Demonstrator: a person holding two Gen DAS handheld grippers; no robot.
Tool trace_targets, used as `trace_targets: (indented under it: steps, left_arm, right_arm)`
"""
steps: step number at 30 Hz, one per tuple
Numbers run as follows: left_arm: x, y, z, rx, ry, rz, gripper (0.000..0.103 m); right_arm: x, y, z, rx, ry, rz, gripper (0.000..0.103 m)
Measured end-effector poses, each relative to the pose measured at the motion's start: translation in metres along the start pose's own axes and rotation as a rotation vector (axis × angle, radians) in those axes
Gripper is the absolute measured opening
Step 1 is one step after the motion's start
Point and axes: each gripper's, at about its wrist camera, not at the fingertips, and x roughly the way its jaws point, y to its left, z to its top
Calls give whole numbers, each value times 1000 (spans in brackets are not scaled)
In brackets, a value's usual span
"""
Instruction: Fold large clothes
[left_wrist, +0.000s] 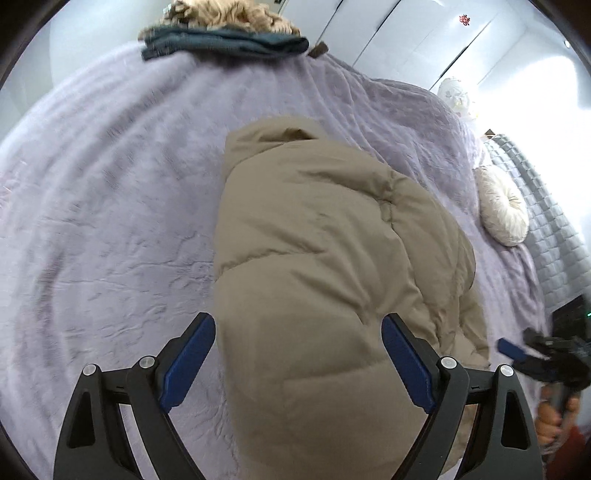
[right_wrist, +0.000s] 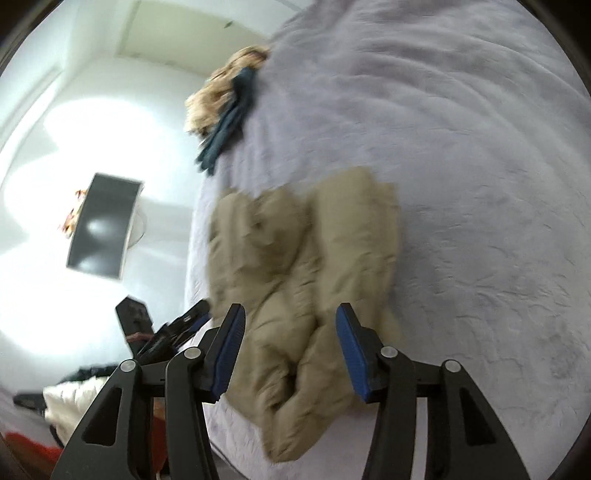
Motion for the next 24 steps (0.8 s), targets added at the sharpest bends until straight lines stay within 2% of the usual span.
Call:
trace_targets:
  steps: [3, 6, 7, 8, 9, 11, 16, 20, 24]
  left_arm:
    - [-12, 6, -4, 35, -21, 40, 92]
    - [-11, -2, -14, 54, -12, 55, 92]
    - [-6, -10, -15, 58, -2, 61, 92]
    - [-6, -10, -20, 62, 5, 66, 92]
    - [-3, -13, -25, 64, 8, 76, 92]
    - [0, -17, -33, 66, 14, 87, 92]
    - [10, -22, -49, 90, 14, 108, 92]
    - [12, -30, -56, 135, 2, 141, 93]
    - [8, -28, -56, 103, 20, 150, 93]
  right_arm:
    - [21, 29, -9, -57, 61, -7, 55]
    - [41, 40, -20, -118, 126, -90, 54]
    - [45, 38, -27, -132, 138, -121, 49]
    - [49, 38, -32, -144, 147, -154, 30]
    - [52, 35, -39, -148, 162, -190, 19]
    - [55, 26, -51, -150, 166, -260, 15]
    - [69, -4, -68, -126, 175, -384, 14]
    - [73, -21, -74, -62, 173, -379, 14]
    - [78, -21, -74, -61, 175, -396, 14]
